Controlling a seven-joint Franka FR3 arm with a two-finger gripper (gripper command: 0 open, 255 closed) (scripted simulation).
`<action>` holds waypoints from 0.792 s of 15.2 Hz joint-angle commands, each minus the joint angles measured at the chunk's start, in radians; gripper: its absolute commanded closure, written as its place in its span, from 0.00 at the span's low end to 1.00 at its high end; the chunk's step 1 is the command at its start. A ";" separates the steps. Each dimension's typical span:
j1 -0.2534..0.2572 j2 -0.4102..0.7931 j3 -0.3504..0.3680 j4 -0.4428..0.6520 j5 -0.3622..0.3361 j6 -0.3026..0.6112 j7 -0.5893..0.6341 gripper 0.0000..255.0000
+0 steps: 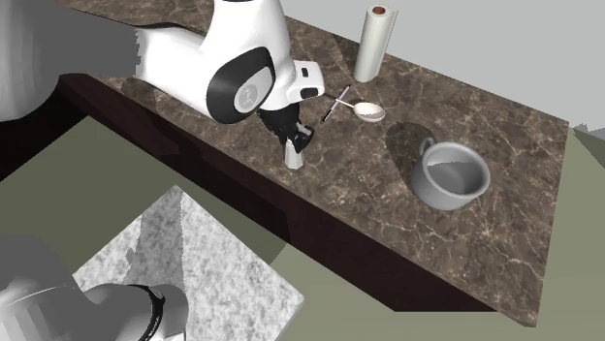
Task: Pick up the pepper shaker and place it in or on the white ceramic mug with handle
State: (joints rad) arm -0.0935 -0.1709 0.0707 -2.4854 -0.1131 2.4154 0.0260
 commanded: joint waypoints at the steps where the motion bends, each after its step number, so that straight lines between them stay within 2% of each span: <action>1: 0.000 0.000 0.000 0.000 0.000 0.000 0.000 1.00; 4: 0.000 0.001 0.000 0.000 0.000 0.000 0.000 1.00; 12: 0.005 -0.064 -0.003 0.052 0.018 -0.116 -0.019 1.00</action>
State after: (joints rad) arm -0.0884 -0.2307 0.0696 -2.4425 -0.0971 2.3130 0.0105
